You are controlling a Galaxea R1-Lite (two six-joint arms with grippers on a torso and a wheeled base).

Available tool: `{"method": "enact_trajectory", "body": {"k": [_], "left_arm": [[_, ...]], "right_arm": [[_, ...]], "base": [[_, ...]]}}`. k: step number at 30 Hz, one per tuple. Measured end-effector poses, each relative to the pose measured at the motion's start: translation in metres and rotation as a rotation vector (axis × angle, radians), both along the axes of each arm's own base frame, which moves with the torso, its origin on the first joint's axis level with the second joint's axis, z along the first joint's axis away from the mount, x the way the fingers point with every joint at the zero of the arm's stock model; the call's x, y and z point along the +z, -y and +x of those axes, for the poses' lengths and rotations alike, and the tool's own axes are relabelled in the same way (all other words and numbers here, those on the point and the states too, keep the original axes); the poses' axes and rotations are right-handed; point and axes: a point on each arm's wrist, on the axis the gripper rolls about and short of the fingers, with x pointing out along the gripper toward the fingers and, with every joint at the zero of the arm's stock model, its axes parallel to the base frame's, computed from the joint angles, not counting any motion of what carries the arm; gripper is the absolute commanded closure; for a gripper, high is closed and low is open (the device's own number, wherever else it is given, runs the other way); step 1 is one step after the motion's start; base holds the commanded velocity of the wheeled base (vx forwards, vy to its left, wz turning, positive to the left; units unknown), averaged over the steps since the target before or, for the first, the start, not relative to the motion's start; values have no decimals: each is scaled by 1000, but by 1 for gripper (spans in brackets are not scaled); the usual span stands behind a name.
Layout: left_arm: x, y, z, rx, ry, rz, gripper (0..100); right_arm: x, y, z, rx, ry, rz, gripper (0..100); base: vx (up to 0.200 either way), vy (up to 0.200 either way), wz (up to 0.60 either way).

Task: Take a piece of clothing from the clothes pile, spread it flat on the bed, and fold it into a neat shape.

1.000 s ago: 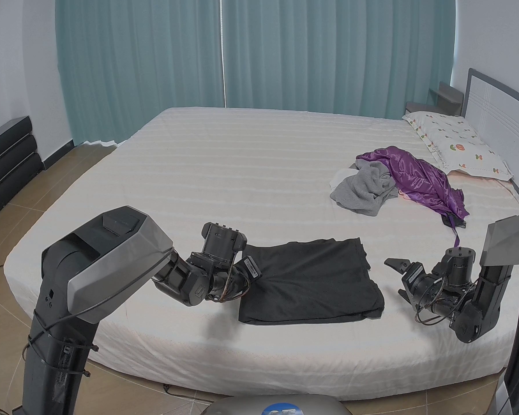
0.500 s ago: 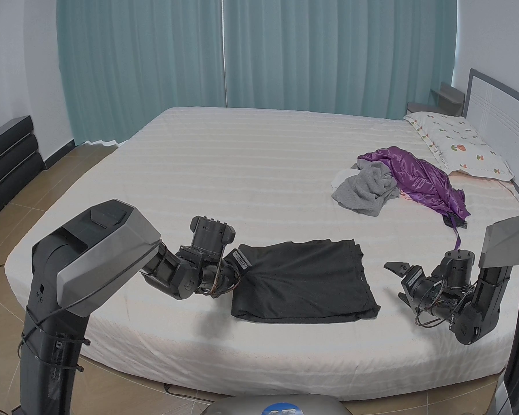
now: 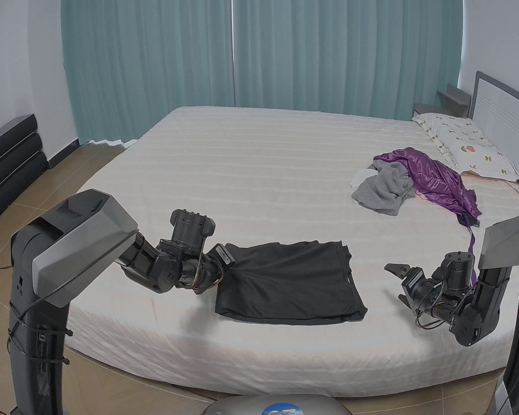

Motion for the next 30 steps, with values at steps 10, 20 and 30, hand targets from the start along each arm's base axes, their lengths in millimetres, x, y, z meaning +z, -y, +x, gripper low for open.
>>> {"method": "enact_trajectory", "body": {"k": [10,20,30], "left_arm": [[3,-17,2,-57,17,26,100],[1,-25,5,-97,20,9,100],[1,-31,9,-88,22,-2,100]], "right_arm": [[-3,-2,-3,8,-11,-2,0],[-4,-9,-5,32,-18,-4,0],[-4,-13,-6,46,-15,-3,0]], "base": [[0,200,0],[0,200,0],[0,60,0]]}}
